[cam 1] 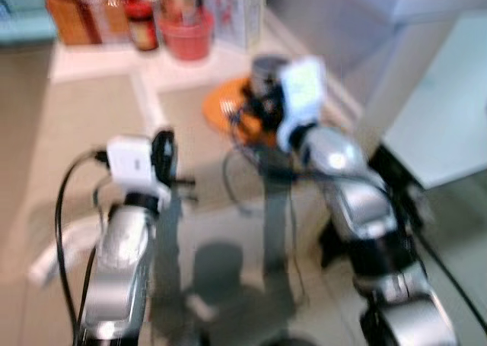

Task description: Setting the table

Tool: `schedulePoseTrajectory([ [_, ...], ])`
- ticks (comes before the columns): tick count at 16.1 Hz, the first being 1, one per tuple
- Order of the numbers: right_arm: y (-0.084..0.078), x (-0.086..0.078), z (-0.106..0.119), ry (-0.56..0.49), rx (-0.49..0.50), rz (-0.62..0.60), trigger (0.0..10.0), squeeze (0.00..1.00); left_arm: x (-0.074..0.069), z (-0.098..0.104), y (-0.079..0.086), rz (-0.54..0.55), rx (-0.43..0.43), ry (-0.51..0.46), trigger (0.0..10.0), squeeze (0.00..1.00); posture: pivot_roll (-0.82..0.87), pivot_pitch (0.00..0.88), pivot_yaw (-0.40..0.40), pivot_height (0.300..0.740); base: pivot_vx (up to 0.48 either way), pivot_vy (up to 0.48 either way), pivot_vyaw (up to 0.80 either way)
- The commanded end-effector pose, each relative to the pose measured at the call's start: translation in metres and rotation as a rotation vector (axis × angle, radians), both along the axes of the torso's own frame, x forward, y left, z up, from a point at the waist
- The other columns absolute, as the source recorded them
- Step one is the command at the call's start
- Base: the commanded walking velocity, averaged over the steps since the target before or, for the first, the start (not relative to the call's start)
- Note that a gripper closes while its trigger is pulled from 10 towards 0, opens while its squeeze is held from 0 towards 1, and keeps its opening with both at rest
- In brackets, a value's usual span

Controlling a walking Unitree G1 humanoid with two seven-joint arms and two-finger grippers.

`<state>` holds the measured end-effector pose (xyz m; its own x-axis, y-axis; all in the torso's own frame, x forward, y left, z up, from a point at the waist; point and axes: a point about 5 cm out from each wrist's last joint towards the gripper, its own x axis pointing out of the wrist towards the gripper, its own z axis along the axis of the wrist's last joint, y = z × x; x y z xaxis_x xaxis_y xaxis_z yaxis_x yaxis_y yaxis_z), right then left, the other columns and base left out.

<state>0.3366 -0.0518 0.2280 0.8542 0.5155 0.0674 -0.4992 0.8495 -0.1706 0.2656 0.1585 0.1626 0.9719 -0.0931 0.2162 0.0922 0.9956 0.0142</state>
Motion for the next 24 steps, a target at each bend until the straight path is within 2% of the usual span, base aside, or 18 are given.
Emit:
schedulePoseTrajectory([
  [1, 0.001, 0.004, 0.0, 0.03, -0.035, -0.012, 10.0, 0.0, -0.001, -0.002, -0.001, 0.008, 0.004, 0.012, 10.0, 0.0, -0.08, 0.074, -0.021, 0.74, 0.0, 0.0, 0.0],
  [2, 0.003, 0.009, 0.0, 0.064, -0.038, -0.016, 10.0, 0.0, -0.001, -0.002, -0.001, 0.011, 0.006, 0.013, 10.0, 0.0, -0.07, 0.076, -0.022, 0.74, 0.0, 0.0, 0.0],
  [5, 0.003, 0.03, -0.001, 0.283, -0.064, -0.113, 10.0, 0.0, -0.004, -0.004, 0.0, 0.013, 0.031, 0.021, 10.0, 0.0, -0.07, 0.081, -0.035, 0.74, 0.0, 0.0, 0.0],
  [9, 0.009, 0.035, 0.006, 0.393, 0.009, -0.11, 10.0, 0.0, -0.006, -0.008, -0.005, -0.003, 0.054, 0.038, 10.0, 0.0, -0.06, 0.08, -0.045, 0.74, 0.0, 0.0, 0.0],
  [12, 0.005, 0.036, 0.007, 0.499, 0.044, -0.126, 10.0, 0.0, -0.008, -0.009, -0.006, -0.004, 0.059, 0.04, 10.0, 0.0, -0.06, 0.082, -0.048, 0.74, 0.0, 0.0, 0.0],
  [15, -0.003, 0.036, 0.009, 0.547, 0.043, -0.167, 10.0, 0.0, -0.009, -0.01, -0.006, -0.007, 0.062, 0.045, 10.0, 0.0, -0.06, 0.089, -0.045, 0.74, 0.0, 0.0, 0.0],
  [19, -0.004, 0.029, 0.018, 0.592, 0.042, -0.154, 10.0, 0.0, -0.01, -0.01, -0.007, -0.011, 0.063, 0.047, 10.0, 0.0, -0.07, 0.093, -0.04, 0.74, 0.0, 0.0, 0.0],
  [24, -0.016, 0.028, 0.015, 0.63, 0.02, -0.212, 10.0, 0.0, -0.013, -0.006, -0.015, -0.088, 0.041, 0.018, 10.0, 0.0, -0.07, 0.093, -0.036, 0.74, 0.0, 0.0, 0.0],
])
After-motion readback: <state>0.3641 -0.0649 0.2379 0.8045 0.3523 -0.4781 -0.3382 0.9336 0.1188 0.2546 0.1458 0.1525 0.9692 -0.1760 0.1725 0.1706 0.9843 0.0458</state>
